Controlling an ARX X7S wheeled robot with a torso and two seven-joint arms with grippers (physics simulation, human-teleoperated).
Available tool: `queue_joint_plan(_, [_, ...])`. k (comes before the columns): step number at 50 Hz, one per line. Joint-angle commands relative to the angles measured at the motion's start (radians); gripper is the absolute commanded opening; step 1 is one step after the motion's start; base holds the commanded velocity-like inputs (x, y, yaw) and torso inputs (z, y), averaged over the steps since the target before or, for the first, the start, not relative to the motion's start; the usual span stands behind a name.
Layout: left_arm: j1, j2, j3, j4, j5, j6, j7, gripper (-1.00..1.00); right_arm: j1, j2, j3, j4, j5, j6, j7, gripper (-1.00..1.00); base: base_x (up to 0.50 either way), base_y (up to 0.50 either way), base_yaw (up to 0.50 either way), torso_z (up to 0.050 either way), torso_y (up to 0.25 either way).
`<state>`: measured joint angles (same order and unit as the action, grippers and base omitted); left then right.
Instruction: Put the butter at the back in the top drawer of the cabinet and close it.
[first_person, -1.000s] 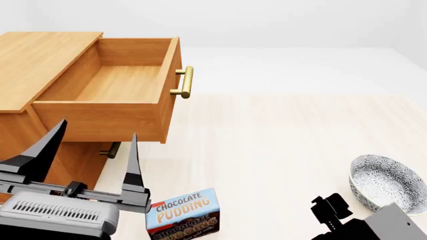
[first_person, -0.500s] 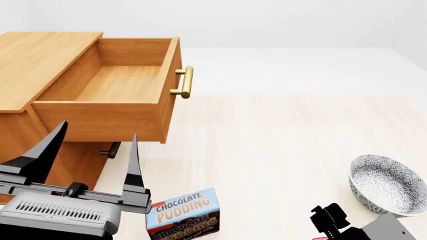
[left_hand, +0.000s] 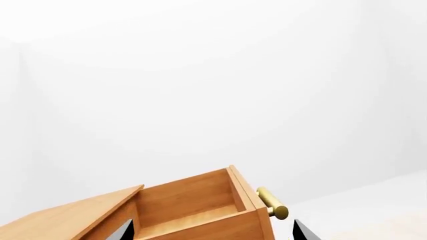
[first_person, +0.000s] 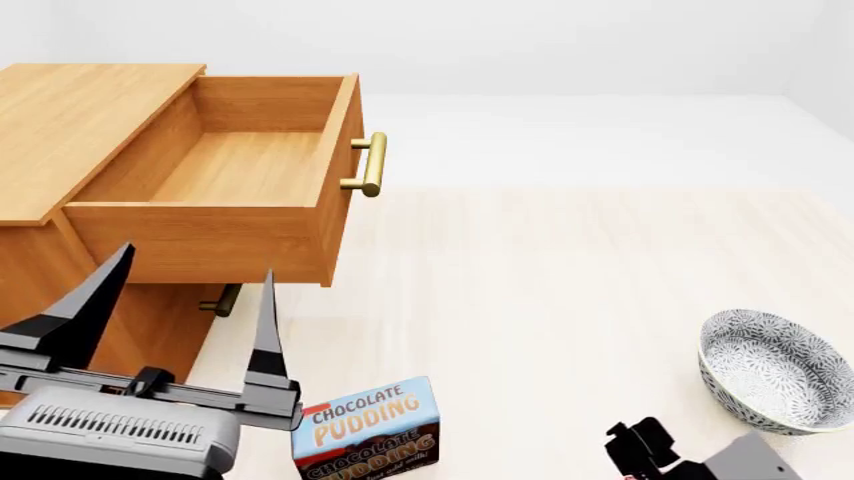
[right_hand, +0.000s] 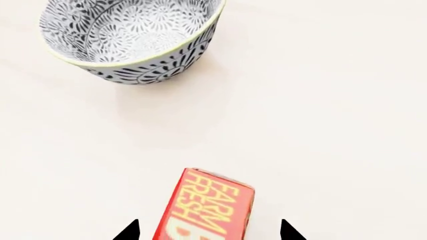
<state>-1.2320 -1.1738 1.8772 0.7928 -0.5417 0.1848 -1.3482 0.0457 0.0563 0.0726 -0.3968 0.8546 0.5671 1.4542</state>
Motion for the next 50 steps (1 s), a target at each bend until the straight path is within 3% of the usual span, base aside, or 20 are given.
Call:
queue_joint_plan(1, [0.001, 0.0, -0.007, 0.004, -0.004, -0.006, 0.002, 1.0, 0.011, 0.008, -0.017, 0.047, 0.007, -0.015, -0.011, 1.0, 0.0, 0.0, 0.0, 0.0, 0.0])
queue_joint_plan(35, [0.033, 0.009, -0.016, -0.034, -0.002, 0.012, 0.011, 1.0, 0.048, 0.02, -0.031, 0.231, 0.022, -0.098, -0.08, 1.0, 0.0, 0.0, 0.0, 0.0, 0.0])
queue_joint_plan(36, [0.034, 0.01, -0.017, -0.035, -0.002, 0.012, 0.011, 1.0, 0.048, 0.02, -0.032, 0.234, 0.024, -0.099, -0.082, -1.0, 0.0, 0.0, 0.0, 0.0, 0.0])
queue_joint_plan(50, [0.044, 0.006, -0.022, -0.038, 0.001, 0.016, 0.012, 1.0, 0.037, 0.029, -0.041, 0.22, 0.039, -0.117, -0.073, -1.0, 0.0, 0.0, 0.0, 0.0, 0.0])
